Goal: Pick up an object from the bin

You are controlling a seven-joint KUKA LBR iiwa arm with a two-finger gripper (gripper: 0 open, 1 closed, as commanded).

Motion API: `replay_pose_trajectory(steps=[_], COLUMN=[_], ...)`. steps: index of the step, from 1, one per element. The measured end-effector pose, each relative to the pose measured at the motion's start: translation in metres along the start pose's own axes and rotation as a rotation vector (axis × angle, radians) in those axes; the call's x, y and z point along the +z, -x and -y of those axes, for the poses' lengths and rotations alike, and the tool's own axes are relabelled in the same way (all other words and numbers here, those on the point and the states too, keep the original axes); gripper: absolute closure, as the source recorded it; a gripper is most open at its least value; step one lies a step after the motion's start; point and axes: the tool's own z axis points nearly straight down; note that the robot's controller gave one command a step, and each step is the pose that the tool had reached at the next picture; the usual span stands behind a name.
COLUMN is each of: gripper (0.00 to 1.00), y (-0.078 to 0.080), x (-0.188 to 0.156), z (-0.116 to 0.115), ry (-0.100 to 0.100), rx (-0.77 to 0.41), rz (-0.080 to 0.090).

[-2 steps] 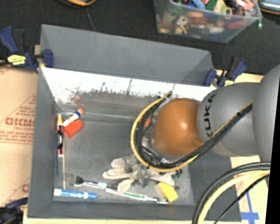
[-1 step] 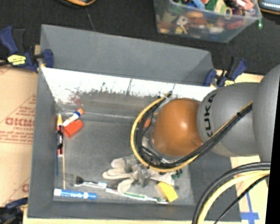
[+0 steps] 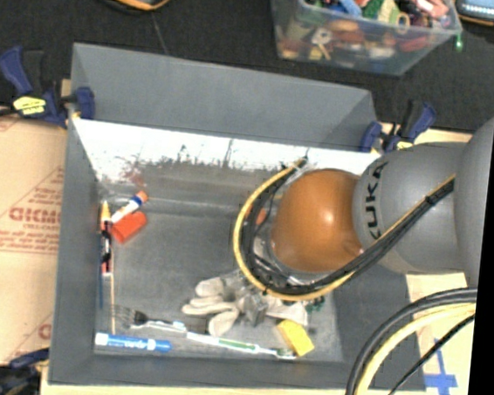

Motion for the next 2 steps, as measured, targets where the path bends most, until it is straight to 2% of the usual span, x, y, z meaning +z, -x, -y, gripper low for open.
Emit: replay_pose_trajectory(steps=[2], gripper=[1.0], y=[0.0], x=[-0.036], z=[0.001], ry=[0.0], rx=[0.003], rz=[-0.001])
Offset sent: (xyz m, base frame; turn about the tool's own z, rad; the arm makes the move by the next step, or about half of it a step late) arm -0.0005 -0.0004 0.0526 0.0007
